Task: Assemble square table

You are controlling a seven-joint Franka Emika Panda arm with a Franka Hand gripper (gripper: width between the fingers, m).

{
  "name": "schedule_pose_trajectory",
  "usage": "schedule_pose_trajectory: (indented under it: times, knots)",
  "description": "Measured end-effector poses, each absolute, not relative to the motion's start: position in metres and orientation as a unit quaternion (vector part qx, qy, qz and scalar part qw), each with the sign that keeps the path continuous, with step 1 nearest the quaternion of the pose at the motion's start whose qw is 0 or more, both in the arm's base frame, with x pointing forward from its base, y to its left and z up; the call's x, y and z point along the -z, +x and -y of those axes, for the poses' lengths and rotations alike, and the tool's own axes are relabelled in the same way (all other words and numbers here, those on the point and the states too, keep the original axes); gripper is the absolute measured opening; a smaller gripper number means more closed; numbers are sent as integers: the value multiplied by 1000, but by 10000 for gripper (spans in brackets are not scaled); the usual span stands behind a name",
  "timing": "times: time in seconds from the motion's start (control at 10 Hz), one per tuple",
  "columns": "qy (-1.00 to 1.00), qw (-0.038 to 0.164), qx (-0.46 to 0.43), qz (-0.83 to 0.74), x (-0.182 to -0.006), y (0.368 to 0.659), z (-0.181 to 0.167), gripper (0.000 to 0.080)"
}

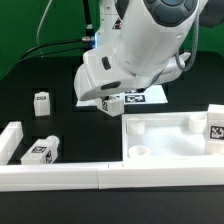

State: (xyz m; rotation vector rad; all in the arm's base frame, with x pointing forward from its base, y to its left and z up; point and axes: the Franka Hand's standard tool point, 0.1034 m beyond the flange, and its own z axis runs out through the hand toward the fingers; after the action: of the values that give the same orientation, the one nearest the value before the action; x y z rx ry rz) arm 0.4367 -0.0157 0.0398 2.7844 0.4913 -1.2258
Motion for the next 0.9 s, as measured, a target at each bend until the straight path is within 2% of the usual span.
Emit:
schedule_pose_trajectory:
  times: [0.2, 0.3, 0.4, 0.5, 0.7, 0.9]
  knots:
    - [902, 41, 401, -154, -40, 436, 21, 649]
    - [894, 72, 414, -153, -38, 432, 32, 649]
    - [878, 116, 438, -153, -39, 425, 35, 649]
    - [874, 120, 446, -148, -35, 414, 29, 649]
    - [877, 118, 443, -143, -36, 417, 34, 649]
    - [865, 108, 466, -148, -48, 427, 35, 649]
